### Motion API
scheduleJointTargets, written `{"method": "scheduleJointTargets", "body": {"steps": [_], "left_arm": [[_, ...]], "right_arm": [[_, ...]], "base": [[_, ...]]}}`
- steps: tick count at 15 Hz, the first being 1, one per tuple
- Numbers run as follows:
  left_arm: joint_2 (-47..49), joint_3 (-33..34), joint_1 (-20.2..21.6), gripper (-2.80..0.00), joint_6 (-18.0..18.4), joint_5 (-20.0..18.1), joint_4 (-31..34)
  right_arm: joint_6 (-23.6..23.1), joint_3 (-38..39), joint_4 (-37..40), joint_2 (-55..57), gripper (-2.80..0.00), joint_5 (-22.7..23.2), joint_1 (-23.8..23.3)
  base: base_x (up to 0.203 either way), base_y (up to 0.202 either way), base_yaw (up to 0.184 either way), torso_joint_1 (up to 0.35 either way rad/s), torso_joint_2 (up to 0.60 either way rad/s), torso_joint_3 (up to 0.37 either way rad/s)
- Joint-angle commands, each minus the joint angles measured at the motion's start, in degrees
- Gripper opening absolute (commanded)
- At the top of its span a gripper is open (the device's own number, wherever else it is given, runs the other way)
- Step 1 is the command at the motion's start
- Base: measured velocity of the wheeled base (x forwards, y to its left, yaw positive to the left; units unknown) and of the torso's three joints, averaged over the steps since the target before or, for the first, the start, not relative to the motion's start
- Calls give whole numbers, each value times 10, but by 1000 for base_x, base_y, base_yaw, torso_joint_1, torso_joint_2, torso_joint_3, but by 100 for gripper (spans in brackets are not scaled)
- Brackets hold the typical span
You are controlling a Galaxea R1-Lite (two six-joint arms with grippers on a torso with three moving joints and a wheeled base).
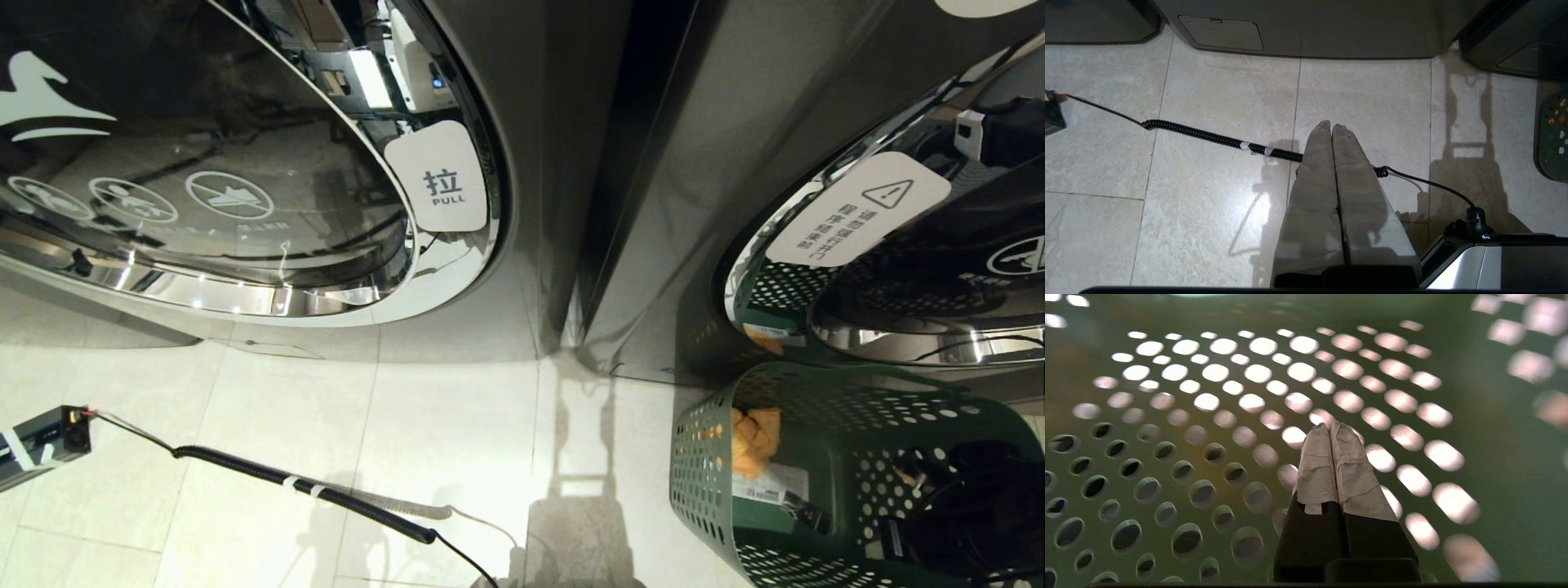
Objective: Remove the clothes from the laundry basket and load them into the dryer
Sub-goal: Take the clothes out of the basket
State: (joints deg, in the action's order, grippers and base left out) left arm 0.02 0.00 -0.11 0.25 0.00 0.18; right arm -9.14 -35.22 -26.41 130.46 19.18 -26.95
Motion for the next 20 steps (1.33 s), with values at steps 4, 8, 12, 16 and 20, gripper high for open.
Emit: {"method": "scheduleJointTargets", "body": {"steps": [4,8,12,16,20], "left_arm": [[-1,1,-1,-280,0,0,0],[-1,1,0,-280,0,0,0],[-1,1,0,-280,0,0,0],[-1,1,-1,-280,0,0,0],[-1,1,0,-280,0,0,0]], "right_arm": [[2,-37,-93,108,-280,122,-12],[68,-169,-76,156,-280,151,-17],[175,-231,-68,201,-280,155,5],[283,-234,-190,225,0,163,31],[341,-268,-223,242,0,227,37]], "base": [[0,0,0,0,0,0],[0,0,0,0,0,0],[0,0,0,0,0,0],[0,0,0,0,0,0],[0,0,0,0,0,0]]}}
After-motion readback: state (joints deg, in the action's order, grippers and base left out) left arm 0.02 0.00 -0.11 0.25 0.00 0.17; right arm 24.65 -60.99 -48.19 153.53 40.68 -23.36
